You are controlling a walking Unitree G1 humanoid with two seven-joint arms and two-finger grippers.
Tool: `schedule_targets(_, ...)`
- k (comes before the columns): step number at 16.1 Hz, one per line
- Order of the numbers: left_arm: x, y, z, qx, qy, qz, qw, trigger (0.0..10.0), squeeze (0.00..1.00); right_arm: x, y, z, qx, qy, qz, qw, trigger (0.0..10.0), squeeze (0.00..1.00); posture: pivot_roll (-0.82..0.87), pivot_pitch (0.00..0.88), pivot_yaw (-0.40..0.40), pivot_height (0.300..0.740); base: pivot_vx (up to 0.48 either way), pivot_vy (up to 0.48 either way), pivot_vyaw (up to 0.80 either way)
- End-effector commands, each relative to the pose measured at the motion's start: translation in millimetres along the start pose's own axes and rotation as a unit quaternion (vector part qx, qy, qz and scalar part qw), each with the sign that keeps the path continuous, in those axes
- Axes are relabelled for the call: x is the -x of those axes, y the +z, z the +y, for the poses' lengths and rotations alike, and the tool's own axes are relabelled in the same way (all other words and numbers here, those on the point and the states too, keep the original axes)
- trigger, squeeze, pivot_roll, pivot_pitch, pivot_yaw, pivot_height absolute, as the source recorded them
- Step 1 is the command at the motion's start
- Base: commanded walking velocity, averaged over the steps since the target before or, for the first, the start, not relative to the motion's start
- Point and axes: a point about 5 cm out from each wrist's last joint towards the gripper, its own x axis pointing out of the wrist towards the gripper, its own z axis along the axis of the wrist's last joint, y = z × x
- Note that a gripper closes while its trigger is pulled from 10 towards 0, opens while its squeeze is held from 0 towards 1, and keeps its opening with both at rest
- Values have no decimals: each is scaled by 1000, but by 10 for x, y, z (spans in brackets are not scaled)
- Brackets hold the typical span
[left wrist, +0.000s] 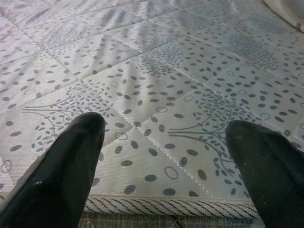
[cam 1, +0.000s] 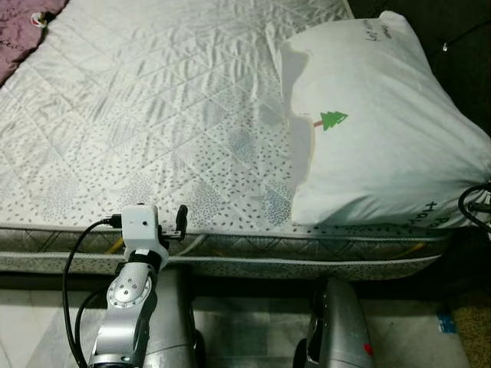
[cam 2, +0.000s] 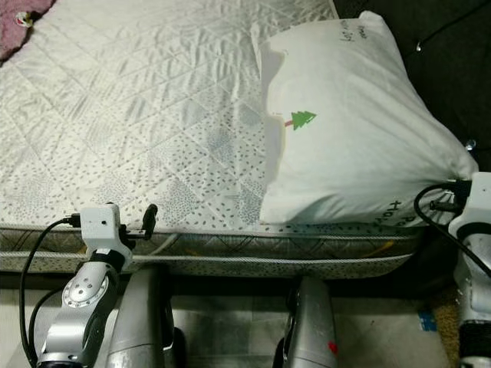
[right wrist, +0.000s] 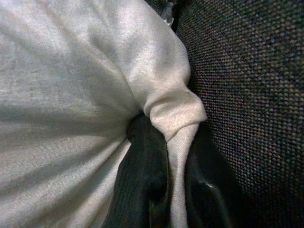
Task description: Clean up the room
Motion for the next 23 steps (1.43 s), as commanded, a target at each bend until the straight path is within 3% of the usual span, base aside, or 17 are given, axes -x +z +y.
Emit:
schedule_targets(1, 37, -41, 48, -2, 9, 9, 1000, 10000, 0, 18, 103, -383, 7, -69, -15, 997, 0, 0, -48, 190, -6, 514, 0, 0, 0)
schedule_targets(3, 41, -42, 46, -2, 9, 10, 1000, 10000, 0, 91, -35, -236, 13, -51, -9, 999, 0, 0, -47, 191, -4, 514, 0, 0, 0)
schedule_targets(8, 46, -49, 47, -2, 8, 11, 1000, 10000, 0, 501, -458, 27, 18, -41, 35, 998, 0, 0, -50, 189, -10, 514, 0, 0, 0)
schedule_targets(11, 37, -46, 40, -3, 6, 10, 1000, 10000, 0, 535, -499, 191, 7, -18, 45, 999, 0, 0, -50, 186, -7, 514, 0, 0, 0)
schedule_targets(12, 34, -45, 36, -2, 5, 10, 1000, 10000, 0, 508, -481, 236, 9, -12, 44, 999, 3373, 0, -48, 181, -9, 514, 0, 0, 0)
schedule_targets(13, 29, -43, 29, 2, 3, 10, 1000, 10000, 0, 450, -430, 335, 18, 2, 35, 999, 10000, 0, -47, 179, -10, 514, 0, 0, 0)
schedule_targets(15, 28, -41, 30, 2, 6, 9, 1000, 10000, 0, 354, -335, 493, 14, 25, 17, 999, 10000, 0, -39, 172, -15, 514, 0, 0, 0)
schedule_targets(17, 31, -39, 32, 1, 7, 8, 1000, 10000, 0, 287, -251, 551, 11, 28, 3, 1000, 10000, 0, -34, 170, -17, 514, 0, 0, 0)
schedule_targets(18, 32, -35, 42, -1, 9, 7, 1000, 10000, 0, 176, -159, 572, 0, 23, -5, 1000, 10000, 0, -27, 169, -19, 514, 0, 0, 0)
schedule_targets(23, 35, -30, 70, -3, 15, 6, 1000, 10000, 0, -56, 138, 509, -20, 0, -36, 999, 10000, 0, -24, 175, -26, 514, 0, 0, 0)
